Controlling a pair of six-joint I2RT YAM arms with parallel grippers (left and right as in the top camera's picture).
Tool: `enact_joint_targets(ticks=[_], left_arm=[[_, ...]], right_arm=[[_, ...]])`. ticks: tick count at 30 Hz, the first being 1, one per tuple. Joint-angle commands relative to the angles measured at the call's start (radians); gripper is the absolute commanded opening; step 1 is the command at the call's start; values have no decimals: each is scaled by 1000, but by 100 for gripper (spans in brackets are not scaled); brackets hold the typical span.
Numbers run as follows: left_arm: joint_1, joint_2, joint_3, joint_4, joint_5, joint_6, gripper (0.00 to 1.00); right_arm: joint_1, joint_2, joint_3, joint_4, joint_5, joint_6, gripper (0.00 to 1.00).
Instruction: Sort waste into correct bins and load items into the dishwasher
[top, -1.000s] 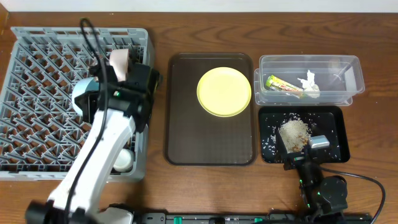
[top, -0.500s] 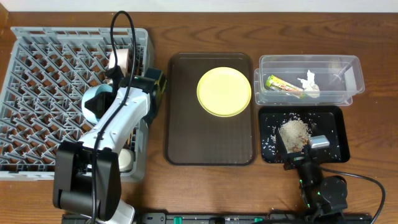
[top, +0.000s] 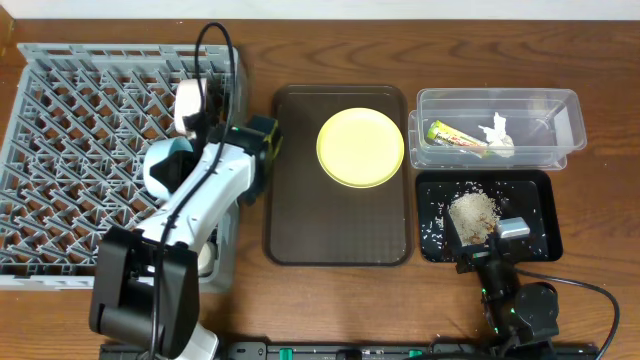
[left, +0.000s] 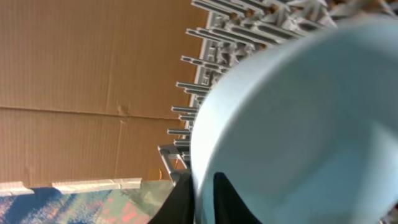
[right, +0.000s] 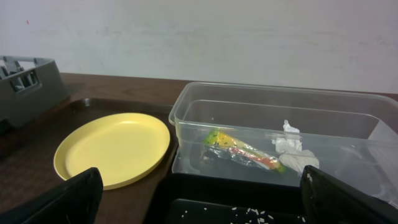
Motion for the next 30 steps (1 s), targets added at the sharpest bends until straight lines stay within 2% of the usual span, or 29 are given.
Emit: enact_joint_targets(ticks=[1,3,4,5,6,10,14,17,18,21,22,24,27,30], left_arm=[[-7,27,-14,-2,190,-21,17],[-7,27,-14,-16,225,-24,27],[-7,25,-14,-24,241,-25,36],[-7,21,-14,-29,256,-29,50],[-7,13,-13,-35,267,-31,70],[-7,-52,40,-72,351,-29,81],[-7,-158,106,-60,492,33,83],[-7,-274,125,52,601,134,83],[-7,-303,125,100,624,167,79],[-4,-349,124,235,640,245,56],[3,-353,124,283,640,275,44],[26,-345,121,368,640,301,30],[83,-309,101,488,640,311,23],[149,-248,97,589,650,311,22]], right_arm=[[-14,-5,-1,-3,0,2,99],[-14,-5,-1,-3,0,2,99],[-14,-5,-1,-3,0,2,99],[-14,-5,-1,-3,0,2,99],[-14,-5,-1,-3,0,2,99],[-14,-5,-1,-3,0,2,99],[-14,-5,-1,-3,0,2,99],[-14,-5,-1,-3,0,2,99],[-14,-5,-1,-3,0,2,99],[-14,-5,-1,-3,0,2,99],[-14,-5,-1,-3,0,2,99],[-14,-5,-1,-3,0,2,99],[-14,-5,-1,-3,0,2,99],[-14,-5,-1,-3,0,2,99]])
